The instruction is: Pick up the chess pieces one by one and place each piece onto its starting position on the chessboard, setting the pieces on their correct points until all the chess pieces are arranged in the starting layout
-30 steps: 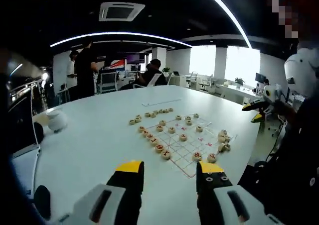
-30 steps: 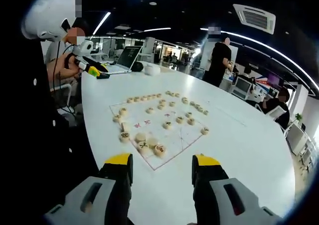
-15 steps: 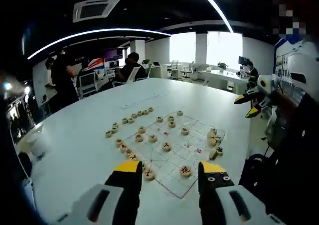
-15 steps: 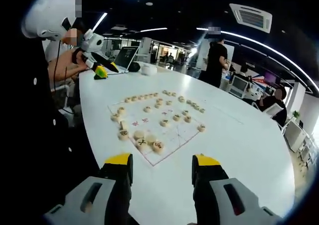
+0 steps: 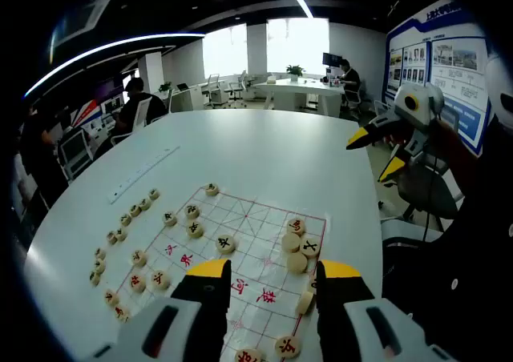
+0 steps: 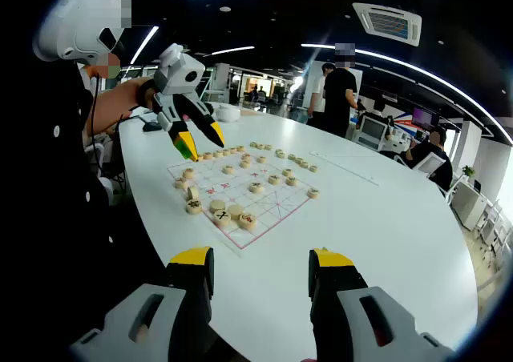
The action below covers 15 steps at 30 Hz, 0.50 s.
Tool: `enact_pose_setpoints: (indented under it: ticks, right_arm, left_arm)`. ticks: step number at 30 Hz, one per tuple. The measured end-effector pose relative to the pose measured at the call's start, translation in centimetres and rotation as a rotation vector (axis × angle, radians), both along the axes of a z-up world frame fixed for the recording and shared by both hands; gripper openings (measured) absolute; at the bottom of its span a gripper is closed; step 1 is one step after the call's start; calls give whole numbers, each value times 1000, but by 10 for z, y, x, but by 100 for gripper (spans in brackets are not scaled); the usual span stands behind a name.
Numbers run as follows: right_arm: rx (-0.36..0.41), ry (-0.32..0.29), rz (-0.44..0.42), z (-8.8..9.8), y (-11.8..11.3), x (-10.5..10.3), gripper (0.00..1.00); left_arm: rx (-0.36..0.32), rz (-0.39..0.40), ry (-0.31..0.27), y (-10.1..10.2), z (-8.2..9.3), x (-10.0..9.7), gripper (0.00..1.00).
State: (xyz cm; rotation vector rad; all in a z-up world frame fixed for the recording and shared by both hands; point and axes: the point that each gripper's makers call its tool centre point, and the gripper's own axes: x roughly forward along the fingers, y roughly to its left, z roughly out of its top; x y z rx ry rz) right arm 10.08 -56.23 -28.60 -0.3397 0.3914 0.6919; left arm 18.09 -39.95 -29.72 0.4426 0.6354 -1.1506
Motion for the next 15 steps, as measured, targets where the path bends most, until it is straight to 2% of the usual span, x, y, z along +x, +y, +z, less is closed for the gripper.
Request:
enact_pose_setpoints:
  ticks: [6, 9, 10, 15]
  right_arm:
    - [11, 3, -32, -2, -11, -5, 48]
    - [16, 3, -42, -3, -14, -6, 48]
    - [17, 3, -46, -3, -15, -6, 48]
    - [24, 4, -59, -4, -20, -8, 48]
  left_arm:
    - [48, -65, 7, -44, -17, 1, 43]
    - [59, -71, 2, -54, -21, 1, 42]
    - [67, -81, -1, -63, -25, 4, 42]
    - [91, -105, -5, -77, -33, 1, 40]
